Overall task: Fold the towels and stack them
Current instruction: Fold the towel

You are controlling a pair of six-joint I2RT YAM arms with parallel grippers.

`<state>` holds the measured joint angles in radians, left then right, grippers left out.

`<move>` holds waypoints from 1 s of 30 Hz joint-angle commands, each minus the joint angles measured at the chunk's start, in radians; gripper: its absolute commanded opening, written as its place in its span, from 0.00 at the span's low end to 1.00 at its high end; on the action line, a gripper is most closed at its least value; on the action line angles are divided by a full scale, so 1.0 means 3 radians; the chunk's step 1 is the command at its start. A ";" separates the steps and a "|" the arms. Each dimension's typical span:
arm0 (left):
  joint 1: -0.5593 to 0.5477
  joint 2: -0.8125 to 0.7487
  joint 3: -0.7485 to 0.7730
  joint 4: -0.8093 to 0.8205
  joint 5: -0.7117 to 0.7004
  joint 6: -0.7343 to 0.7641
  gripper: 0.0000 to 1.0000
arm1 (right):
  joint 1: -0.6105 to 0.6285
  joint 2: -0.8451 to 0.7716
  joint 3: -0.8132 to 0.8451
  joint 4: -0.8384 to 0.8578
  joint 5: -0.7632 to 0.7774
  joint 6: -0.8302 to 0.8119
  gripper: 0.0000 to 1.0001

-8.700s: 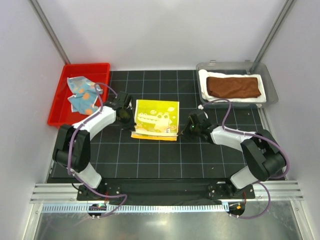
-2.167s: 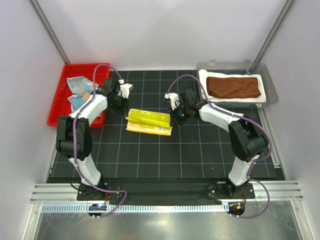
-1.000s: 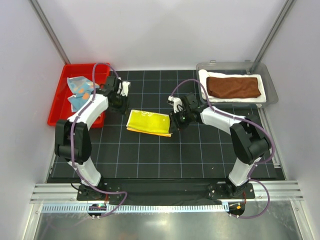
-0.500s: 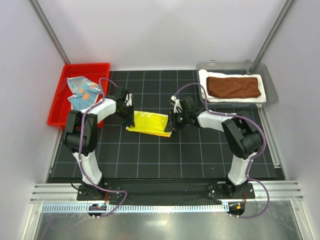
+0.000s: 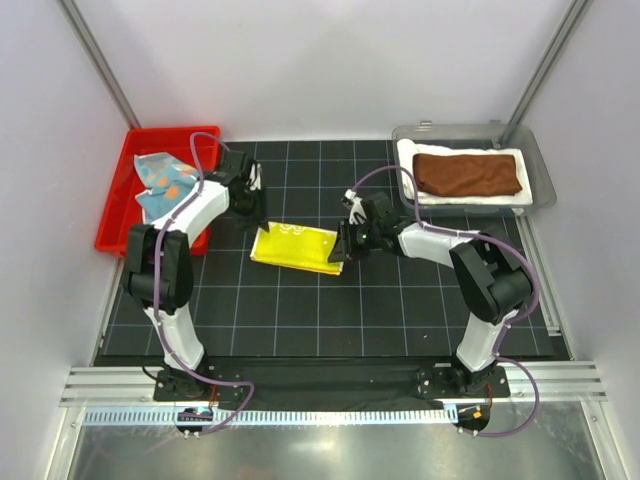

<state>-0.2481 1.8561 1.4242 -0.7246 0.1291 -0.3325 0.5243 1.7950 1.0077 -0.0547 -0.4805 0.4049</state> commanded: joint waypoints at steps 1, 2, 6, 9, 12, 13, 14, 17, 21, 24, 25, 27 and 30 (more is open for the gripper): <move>0.0040 0.0005 0.0151 -0.0248 -0.0185 0.0085 0.42 | 0.0026 -0.0185 0.0006 0.0304 -0.0264 0.0301 0.30; 0.0055 0.0031 0.0121 -0.0254 -0.0185 0.0086 0.42 | 0.0037 -0.0180 -0.0020 0.0351 -0.0280 0.0332 0.30; 0.0111 0.0153 -0.0099 -0.0152 -0.0165 0.0004 0.43 | 0.0047 -0.0042 -0.0259 0.0606 -0.0285 0.0470 0.30; 0.0132 0.0235 -0.0222 -0.0080 -0.0027 -0.0037 0.43 | 0.0052 0.0065 -0.0367 0.0673 -0.0199 0.0445 0.30; 0.0137 0.0276 -0.0329 -0.0024 0.0228 -0.0098 0.43 | 0.0052 0.0056 -0.0413 0.0525 -0.0055 0.0287 0.30; 0.0137 0.0236 -0.0385 0.0002 0.0290 -0.0169 0.42 | 0.0047 0.0030 -0.0434 0.0474 -0.0010 0.0241 0.30; 0.0132 0.0200 -0.0442 0.0083 0.0372 -0.0216 0.41 | 0.0047 -0.0056 -0.0459 0.0393 0.0041 0.0205 0.30; 0.0132 0.0022 -0.0743 0.0191 0.0561 -0.0369 0.39 | 0.0042 -0.0271 -0.0562 0.0173 0.0230 0.0057 0.30; 0.0132 -0.0189 -0.1060 0.0309 0.0603 -0.0497 0.38 | 0.0006 -0.0624 -0.0725 -0.0088 0.0318 -0.0046 0.31; 0.0132 -0.0296 -0.1056 0.0253 0.0455 -0.0503 0.41 | 0.0006 -0.0900 -0.0639 -0.0318 0.0425 -0.0015 0.33; 0.0137 -0.0301 -0.1010 0.0182 0.0388 -0.0497 0.45 | 0.0006 -0.0946 -0.0603 -0.0359 0.0466 0.0020 0.34; 0.0137 -0.0276 -0.0831 0.0110 0.0265 -0.0436 0.46 | 0.0006 -0.0993 -0.0435 -0.0492 0.0629 0.0133 0.37; 0.0142 -0.0271 -0.0586 -0.0079 0.0072 -0.0390 0.45 | -0.0014 -0.0891 -0.0180 -0.0651 0.1033 0.0240 0.51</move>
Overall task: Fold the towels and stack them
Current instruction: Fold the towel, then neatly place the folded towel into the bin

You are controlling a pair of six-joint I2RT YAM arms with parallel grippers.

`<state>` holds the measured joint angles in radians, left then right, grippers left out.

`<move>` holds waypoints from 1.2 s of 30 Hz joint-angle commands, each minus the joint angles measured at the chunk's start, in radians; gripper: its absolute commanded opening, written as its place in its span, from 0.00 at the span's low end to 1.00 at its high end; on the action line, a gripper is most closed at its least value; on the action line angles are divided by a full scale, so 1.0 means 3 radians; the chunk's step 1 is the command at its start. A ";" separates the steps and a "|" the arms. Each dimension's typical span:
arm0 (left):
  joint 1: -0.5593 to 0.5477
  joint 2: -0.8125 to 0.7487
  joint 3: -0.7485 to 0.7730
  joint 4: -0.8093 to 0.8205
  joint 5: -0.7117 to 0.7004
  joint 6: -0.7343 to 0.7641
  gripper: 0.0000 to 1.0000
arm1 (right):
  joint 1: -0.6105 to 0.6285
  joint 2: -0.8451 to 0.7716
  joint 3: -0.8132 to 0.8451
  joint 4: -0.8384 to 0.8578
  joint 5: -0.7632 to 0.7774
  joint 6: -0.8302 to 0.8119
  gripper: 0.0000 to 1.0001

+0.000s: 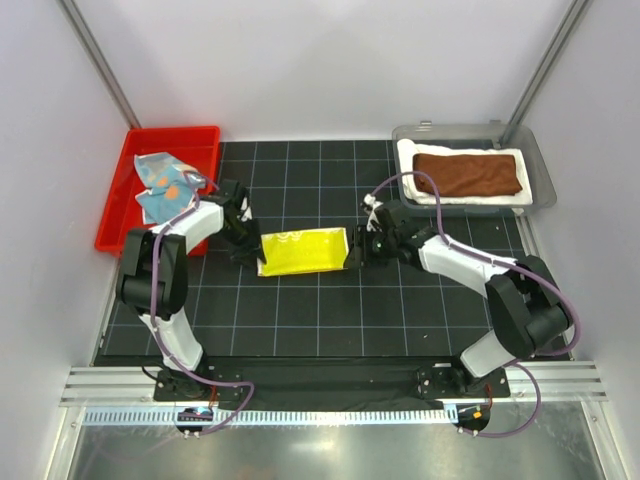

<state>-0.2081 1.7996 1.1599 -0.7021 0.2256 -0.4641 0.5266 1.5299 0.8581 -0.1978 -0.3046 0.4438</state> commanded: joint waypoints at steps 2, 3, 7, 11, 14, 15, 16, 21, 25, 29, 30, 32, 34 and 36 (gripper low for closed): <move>0.0008 -0.0144 0.0393 -0.0246 -0.0378 0.0084 0.45 | -0.0052 0.0156 0.0437 -0.0215 0.0616 0.0167 0.55; 0.0003 -0.0174 0.0489 -0.0257 -0.0394 0.0120 0.45 | -0.0043 0.0223 0.0539 -0.0220 0.0657 0.0218 0.56; -0.0032 -0.0338 0.0542 0.0003 0.0039 0.0136 0.45 | -0.0048 0.0570 0.0805 -0.0215 0.0729 0.0376 0.64; -0.0022 -0.0171 0.0414 0.0131 -0.0016 0.0028 0.43 | -0.0022 0.1004 0.1076 -0.0225 0.0806 0.0453 0.64; -0.0002 0.0024 0.0297 0.0208 0.0025 0.0008 0.40 | 0.0034 0.1118 0.1128 -0.0205 0.0841 0.0438 0.64; 0.0003 0.0065 0.0276 0.0218 0.0015 0.0003 0.39 | 0.0060 0.1159 0.1143 -0.0215 0.0943 0.0438 0.64; 0.0024 0.0106 0.0255 0.0244 0.0010 -0.0002 0.37 | 0.0065 0.1169 0.1138 -0.0250 0.0974 0.0448 0.64; 0.0054 0.0316 0.0184 0.0285 -0.0016 -0.0023 0.35 | 0.0101 0.1210 0.1001 -0.0169 0.0954 0.0520 0.61; 0.0054 0.0388 0.0127 0.0331 -0.0001 -0.0043 0.35 | 0.0131 0.1271 0.0934 -0.0113 0.0806 0.0586 0.59; 0.0060 0.0388 0.0081 0.0387 0.0010 -0.0079 0.34 | 0.0177 0.1312 0.0847 -0.0082 0.0765 0.0637 0.54; 0.0055 0.0383 0.0061 0.0397 0.0015 -0.0089 0.34 | 0.0177 0.1317 0.0832 -0.0037 0.0760 0.0642 0.51; 0.0054 0.0378 0.0051 0.0402 0.0020 -0.0089 0.34 | 0.0177 0.1338 0.0781 0.0020 0.0709 0.0653 0.49; 0.0060 0.0372 0.0045 0.0397 0.0000 -0.0084 0.34 | 0.0182 0.1348 0.0735 0.0086 0.0688 0.0678 0.43; 0.0060 0.0378 0.0035 0.0397 -0.0016 -0.0084 0.34 | 0.0172 0.1348 0.0709 0.0138 0.0714 0.0688 0.36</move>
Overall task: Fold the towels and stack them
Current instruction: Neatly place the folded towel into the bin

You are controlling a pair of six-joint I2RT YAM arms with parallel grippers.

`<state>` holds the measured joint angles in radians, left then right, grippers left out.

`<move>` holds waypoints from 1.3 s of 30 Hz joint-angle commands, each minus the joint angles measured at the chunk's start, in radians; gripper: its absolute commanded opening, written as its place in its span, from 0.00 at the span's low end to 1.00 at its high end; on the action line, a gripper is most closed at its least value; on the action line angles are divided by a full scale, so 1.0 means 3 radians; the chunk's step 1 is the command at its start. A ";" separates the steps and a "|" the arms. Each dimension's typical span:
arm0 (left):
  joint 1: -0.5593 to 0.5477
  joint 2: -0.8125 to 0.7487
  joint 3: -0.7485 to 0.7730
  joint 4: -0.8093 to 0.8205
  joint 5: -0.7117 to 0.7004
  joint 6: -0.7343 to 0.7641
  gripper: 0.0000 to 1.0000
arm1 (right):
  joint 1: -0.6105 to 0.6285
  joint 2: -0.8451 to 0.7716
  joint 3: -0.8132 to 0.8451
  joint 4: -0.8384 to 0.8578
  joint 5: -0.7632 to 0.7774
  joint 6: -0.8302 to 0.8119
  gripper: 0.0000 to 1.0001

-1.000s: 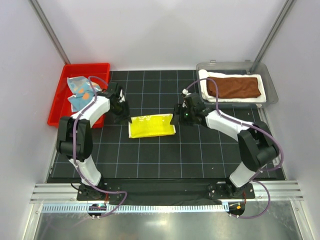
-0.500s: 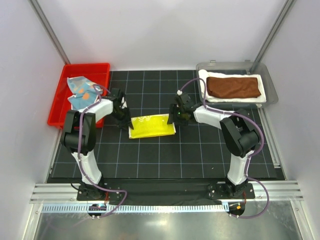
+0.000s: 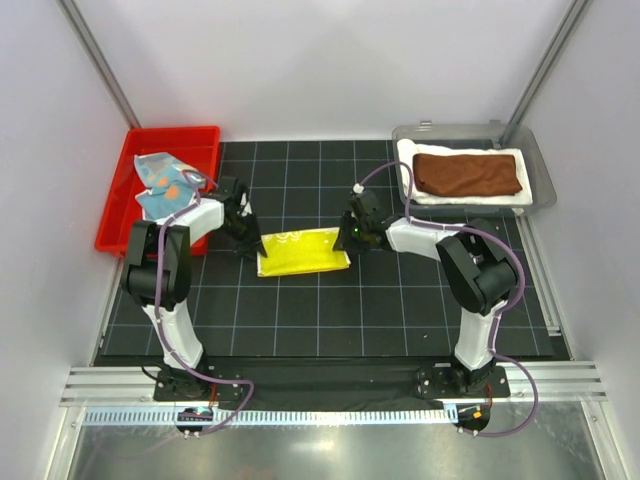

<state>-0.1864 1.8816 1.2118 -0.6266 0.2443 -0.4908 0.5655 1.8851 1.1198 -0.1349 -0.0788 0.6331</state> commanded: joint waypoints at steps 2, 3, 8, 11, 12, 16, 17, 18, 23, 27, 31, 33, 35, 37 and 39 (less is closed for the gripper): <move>-0.0018 0.0114 -0.0138 0.0151 -0.0073 0.0000 0.34 | 0.0043 0.0154 -0.0220 0.0009 -0.0064 0.0053 0.30; -0.0018 0.0114 -0.0143 0.0161 -0.0073 0.0000 0.34 | 0.0043 0.0134 -0.0230 0.0065 -0.0065 0.0043 0.21; -0.0018 0.0130 -0.0158 0.0192 -0.0027 -0.0062 0.34 | 0.0083 -0.0157 -0.0174 0.0026 0.0149 -0.0228 0.01; -0.0018 0.0125 -0.0148 0.0192 -0.0042 -0.0107 0.34 | 0.0180 -0.0311 -0.0036 -0.0265 0.0414 -0.0448 0.01; -0.0018 0.0125 -0.0143 0.0186 -0.0042 -0.0118 0.34 | 0.0252 -0.0331 0.0020 -0.0332 0.0624 -0.0489 0.01; -0.0018 0.0109 -0.0117 0.0222 0.0009 -0.0159 0.35 | 0.0395 -0.0378 0.0112 -0.0506 0.0932 -0.0668 0.01; -0.0018 0.0089 -0.0102 0.0232 0.0059 -0.0174 0.35 | 0.0426 -0.0383 0.0123 -0.0542 0.0968 -0.0704 0.01; -0.0018 0.0084 -0.0092 0.0232 0.0075 -0.0184 0.35 | 0.0451 -0.0388 0.0163 -0.0563 0.1069 -0.0734 0.01; -0.0018 0.0053 -0.0036 0.0253 0.0111 -0.0205 0.36 | 0.0692 -0.0332 0.0449 -0.0915 0.1525 -0.0964 0.01; -0.0013 0.0079 -0.0025 0.0248 0.0106 -0.0215 0.36 | 0.0825 -0.0245 0.0680 -0.1100 0.1745 -0.0975 0.01; -0.0018 0.0079 -0.0030 0.0243 0.0111 -0.0225 0.36 | 0.0835 -0.0219 0.0670 -0.1074 0.1710 -0.0970 0.01; -0.0013 0.0058 0.0010 0.0202 0.0106 -0.0220 0.36 | 0.0794 -0.0224 0.0710 -0.1044 0.1638 -0.1041 0.01; -0.0008 0.0048 0.0179 0.0131 0.0081 -0.0200 0.38 | 0.0698 -0.0219 0.0792 -0.1094 0.1506 -0.1189 0.01; 0.0023 0.0043 0.0393 0.0033 0.0080 -0.0200 0.42 | 0.0453 -0.0224 0.0940 -0.1120 0.1337 -0.1342 0.01; 0.0069 0.0073 0.0536 -0.0033 0.0075 -0.0200 0.44 | 0.0177 -0.0214 0.1063 -0.1136 0.1087 -0.1425 0.01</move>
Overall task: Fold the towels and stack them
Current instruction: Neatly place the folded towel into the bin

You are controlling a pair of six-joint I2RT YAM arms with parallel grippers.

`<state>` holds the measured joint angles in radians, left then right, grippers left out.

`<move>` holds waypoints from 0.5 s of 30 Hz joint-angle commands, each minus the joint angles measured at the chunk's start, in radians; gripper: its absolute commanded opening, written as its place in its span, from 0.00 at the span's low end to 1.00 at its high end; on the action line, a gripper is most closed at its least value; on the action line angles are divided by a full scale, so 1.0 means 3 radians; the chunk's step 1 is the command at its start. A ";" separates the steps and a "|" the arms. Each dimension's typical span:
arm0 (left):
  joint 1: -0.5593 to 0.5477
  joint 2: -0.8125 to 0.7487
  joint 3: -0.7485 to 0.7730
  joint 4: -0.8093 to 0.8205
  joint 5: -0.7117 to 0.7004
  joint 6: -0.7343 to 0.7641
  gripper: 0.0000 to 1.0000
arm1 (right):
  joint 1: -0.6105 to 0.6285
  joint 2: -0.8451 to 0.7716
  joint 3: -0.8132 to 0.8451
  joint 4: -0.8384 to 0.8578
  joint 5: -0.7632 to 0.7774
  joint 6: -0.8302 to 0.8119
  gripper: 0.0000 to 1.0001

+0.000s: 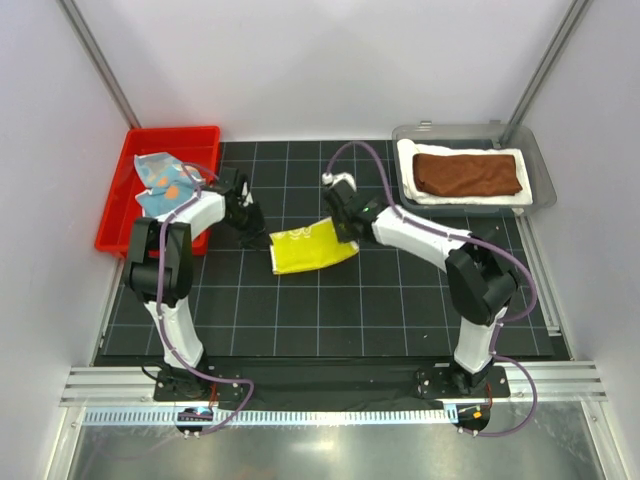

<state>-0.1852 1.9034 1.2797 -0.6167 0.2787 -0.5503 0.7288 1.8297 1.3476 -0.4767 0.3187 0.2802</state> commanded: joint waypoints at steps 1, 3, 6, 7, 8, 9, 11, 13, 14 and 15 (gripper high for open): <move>0.0080 0.0031 0.0407 -0.0173 -0.0044 0.0019 0.44 | -0.0465 -0.0015 0.0365 -0.0077 -0.0310 -0.0335 0.01; 0.0101 0.0093 0.0627 -0.0271 -0.0034 0.0044 0.45 | -0.0700 0.0087 0.0584 -0.0190 -0.0448 -0.0407 0.01; 0.0101 0.0042 0.0710 -0.0337 -0.0039 0.0065 0.45 | -0.0905 0.0266 0.0871 -0.0339 -0.0556 -0.0525 0.01; 0.0101 0.0012 0.0689 -0.0307 -0.0024 0.0065 0.45 | -0.1022 0.0317 0.0953 -0.0400 -0.0612 -0.0550 0.01; 0.0101 -0.0024 0.0634 -0.0297 0.0027 0.0065 0.45 | -0.1079 0.0364 0.1131 -0.0446 -0.0628 -0.0581 0.01; 0.0096 -0.0095 0.0592 -0.0276 0.0058 0.0055 0.45 | -0.1130 0.0425 0.1229 -0.0487 -0.0628 -0.0596 0.01; 0.0096 -0.0178 0.0480 -0.0174 0.0170 0.0050 0.45 | -0.1263 0.0583 0.1428 -0.0625 -0.0689 -0.0673 0.01; 0.0091 -0.0285 0.0296 -0.0103 0.0247 0.0019 0.45 | -0.1345 0.0757 0.1771 -0.0828 -0.0725 -0.0750 0.01; 0.0091 -0.0321 0.0225 -0.0011 0.0298 0.0004 0.45 | -0.1426 0.0818 0.1914 -0.0916 -0.0720 -0.0770 0.01; 0.0091 -0.0387 0.0082 0.0040 0.0389 -0.0022 0.45 | -0.1483 0.0875 0.2188 -0.1003 -0.0720 -0.0796 0.01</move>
<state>-0.1574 1.8767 1.3647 -0.6498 0.3161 -0.5442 0.3161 2.0705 1.8462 -0.6758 0.1333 0.0975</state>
